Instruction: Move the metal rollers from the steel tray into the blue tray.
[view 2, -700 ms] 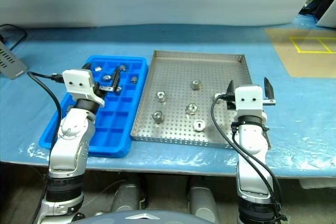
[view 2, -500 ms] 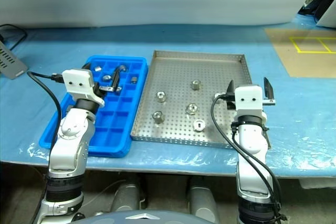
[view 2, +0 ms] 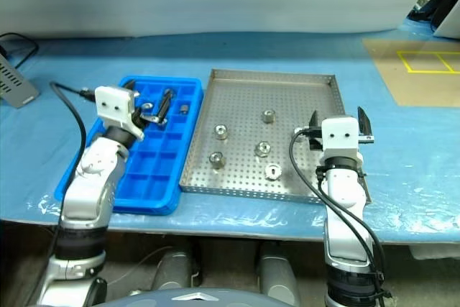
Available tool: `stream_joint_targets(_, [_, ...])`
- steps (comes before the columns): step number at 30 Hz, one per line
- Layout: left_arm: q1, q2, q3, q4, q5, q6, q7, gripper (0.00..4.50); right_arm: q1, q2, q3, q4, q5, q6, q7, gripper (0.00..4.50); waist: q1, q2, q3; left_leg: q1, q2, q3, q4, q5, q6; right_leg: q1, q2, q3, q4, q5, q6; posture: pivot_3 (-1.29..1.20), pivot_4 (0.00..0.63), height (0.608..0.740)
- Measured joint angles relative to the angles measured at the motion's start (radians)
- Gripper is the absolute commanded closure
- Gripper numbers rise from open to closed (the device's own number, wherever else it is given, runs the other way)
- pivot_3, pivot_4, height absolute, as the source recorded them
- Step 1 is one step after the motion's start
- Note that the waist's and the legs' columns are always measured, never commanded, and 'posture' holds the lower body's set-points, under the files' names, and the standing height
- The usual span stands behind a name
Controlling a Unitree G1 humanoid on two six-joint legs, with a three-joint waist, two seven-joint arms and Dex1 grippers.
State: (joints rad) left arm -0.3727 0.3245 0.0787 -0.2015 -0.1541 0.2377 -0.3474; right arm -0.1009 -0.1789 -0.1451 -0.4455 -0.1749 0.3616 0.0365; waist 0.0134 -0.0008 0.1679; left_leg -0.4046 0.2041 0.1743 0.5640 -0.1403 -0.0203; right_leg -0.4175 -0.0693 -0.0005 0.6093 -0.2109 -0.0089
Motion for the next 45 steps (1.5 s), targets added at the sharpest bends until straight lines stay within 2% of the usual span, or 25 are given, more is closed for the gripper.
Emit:
stream_joint_targets(5, [-0.193, 0.090, -0.078, 0.156, -0.069, -0.015, -0.285, 0.03, -0.198, -0.152, -0.065, 0.039, 0.184, 0.035, 0.196, 0.00, 0.000, 0.001, 0.000, 0.001, -0.001, 0.002, 0.001, 0.000, 0.000, -0.002, 0.000, 0.002, 0.003, 0.006, -0.008, -0.23, 0.150, 0.740])
stream_joint_targets(7, [-0.261, 0.109, -0.113, 0.213, -0.086, -0.024, -0.393, 0.03, -0.222, -0.200, -0.065, 0.043, 0.262, 0.078, 0.291, 0.00, 0.002, 0.001, 0.000, 0.001, 0.000, 0.003, 0.000, 0.001, 0.000, -0.001, 0.001, 0.001, 0.003, 0.005, -0.010, -0.24, 0.150, 0.740])
stream_joint_targets(13, [-0.327, 0.166, -0.306, 0.377, -0.091, -0.020, -0.766, 0.03, -0.137, -0.362, 0.016, 0.048, 0.445, 0.194, 0.595, 0.00, 0.002, 0.002, -0.001, 0.000, 0.000, 0.005, 0.000, -0.003, 0.006, -0.001, 0.000, 0.001, 0.000, 0.005, -0.011, -0.28, 0.150, 0.740])
stream_joint_targets(18, [-0.352, 0.229, -0.370, 0.512, -0.032, -0.080, -0.947, 0.03, -0.069, -0.450, 0.000, 0.016, 0.538, 0.239, 0.701, 0.00, 0.002, 0.002, -0.001, 0.001, 0.002, 0.006, 0.000, -0.003, 0.006, 0.000, 0.000, 0.001, 0.000, 0.005, -0.012, -0.30, 0.150, 0.740])
stream_joint_targets(21, [-0.378, 0.229, -0.392, 0.560, 0.002, -0.109, -0.997, 0.03, -0.015, -0.484, -0.003, -0.047, 0.607, 0.280, 0.746, 0.00, 0.008, 0.002, -0.001, 0.002, 0.001, 0.006, 0.001, -0.003, 0.006, 0.002, -0.004, 0.001, -0.001, 0.005, -0.012, -0.31, 0.150, 0.740])
stream_joint_targets(27, [-0.388, 0.174, -0.414, 0.605, 0.033, -0.174, -1.025, 0.03, 0.044, -0.516, 0.011, -0.093, 0.645, 0.321, 0.764, 0.00, 0.007, 0.002, -0.001, 0.002, 0.001, 0.006, 0.002, -0.004, 0.009, 0.003, -0.005, 0.000, -0.001, 0.005, -0.012, -0.30, 0.150, 0.740])
stream_joint_targets(38, [-0.433, 0.118, -0.463, 0.728, 0.152, -0.274, -1.017, 0.03, 0.098, -0.517, 0.067, -0.073, 0.579, 0.253, 0.714, 0.00, 0.002, 0.002, -0.001, 0.002, 0.001, 0.006, 0.001, -0.004, 0.009, 0.002, -0.005, 0.000, -0.002, 0.004, -0.011, -0.32, 0.150, 0.740])
stream_joint_targets(45, [-0.517, 0.074, -0.478, 0.869, 0.197, -0.225, -1.000, 0.03, 0.160, -0.517, 0.069, -0.029, 0.538, 0.188, 0.706, 0.00, -0.003, 0.002, -0.001, 0.002, 0.001, 0.006, 0.001, -0.004, 0.009, 0.002, -0.004, 0.000, -0.002, 0.004, -0.011, -0.34, 0.150, 0.740])
